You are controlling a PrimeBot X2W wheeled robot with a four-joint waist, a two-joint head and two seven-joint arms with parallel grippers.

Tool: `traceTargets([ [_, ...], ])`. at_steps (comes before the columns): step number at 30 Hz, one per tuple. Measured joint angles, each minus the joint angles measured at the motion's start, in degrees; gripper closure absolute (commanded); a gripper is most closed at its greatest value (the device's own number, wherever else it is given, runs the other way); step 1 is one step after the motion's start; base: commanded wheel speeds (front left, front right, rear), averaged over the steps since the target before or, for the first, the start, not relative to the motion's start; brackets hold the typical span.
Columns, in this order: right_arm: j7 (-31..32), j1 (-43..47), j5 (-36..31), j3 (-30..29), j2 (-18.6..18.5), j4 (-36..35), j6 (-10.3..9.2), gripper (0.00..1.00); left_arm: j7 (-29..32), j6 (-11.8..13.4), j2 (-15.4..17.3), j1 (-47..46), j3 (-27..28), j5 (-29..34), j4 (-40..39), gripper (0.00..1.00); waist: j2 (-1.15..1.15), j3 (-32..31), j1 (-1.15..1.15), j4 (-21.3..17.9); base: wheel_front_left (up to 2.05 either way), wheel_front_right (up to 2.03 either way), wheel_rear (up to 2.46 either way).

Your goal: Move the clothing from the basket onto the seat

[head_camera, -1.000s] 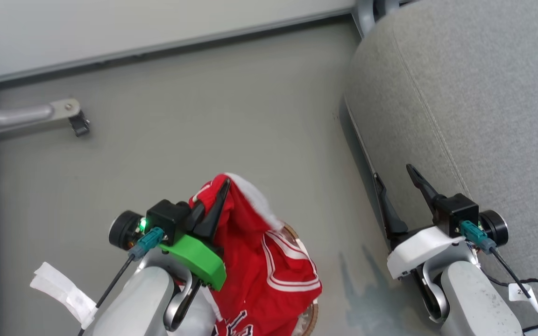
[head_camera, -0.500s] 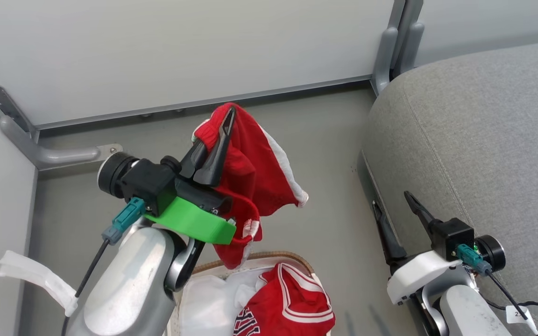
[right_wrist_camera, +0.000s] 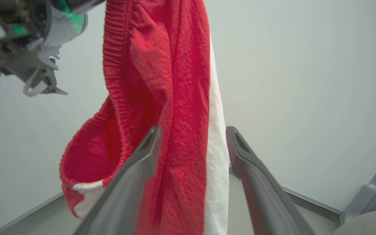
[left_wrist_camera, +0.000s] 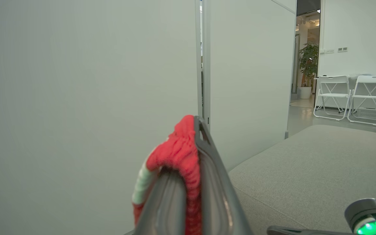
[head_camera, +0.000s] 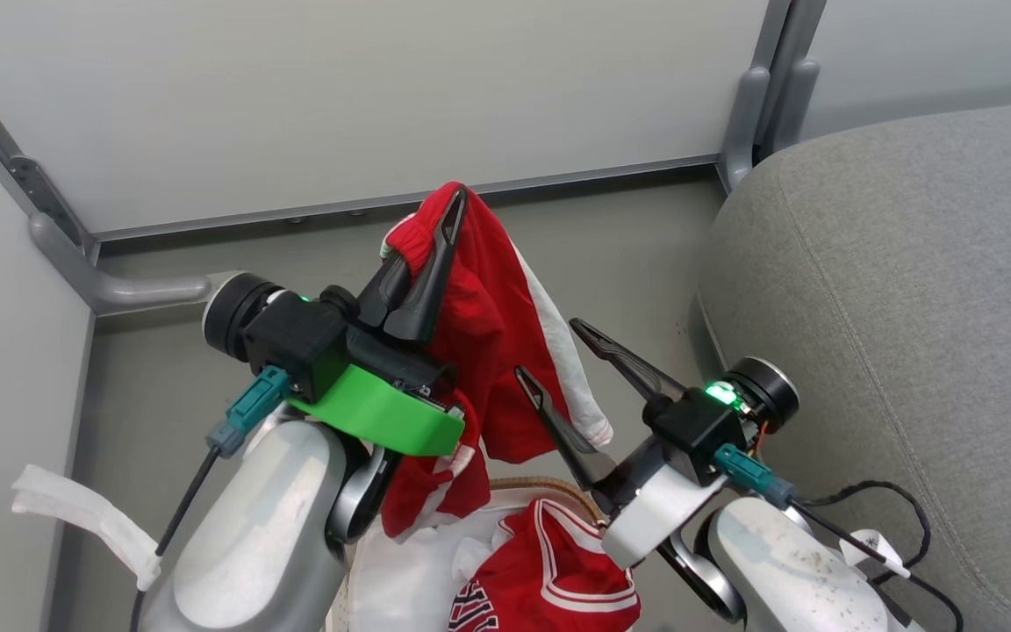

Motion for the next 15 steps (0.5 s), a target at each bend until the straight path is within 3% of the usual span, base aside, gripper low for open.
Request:
traceTargets([
  [7, 0.0, -6.0, -1.9, 4.8, 0.9, 5.2, 0.0, 0.0, 0.0, 0.0, -0.5, 0.0, -1.5, -0.4, 0.0, 1.0, 0.0, 0.3, 0.0, 1.3, 0.0, 0.0, 0.0],
  [14, -0.1, -10.1, -3.2, 5.1, 2.4, 14.2, 0.0, 0.0, 0.0, 0.0, -1.2, -0.2, -4.7, -1.5, -0.4, 1.0, 0.0, 0.4, 0.0, 3.4, 0.0, 0.0, 0.0],
  [15, -0.1, -10.6, -3.0, 5.4, 2.3, 15.6, -0.01, 0.52, 0.0, 0.0, -1.3, -0.3, -5.3, -1.8, -0.5, 1.0, 0.0, 0.4, 0.0, 3.7, 0.0, 0.0, 0.0],
])
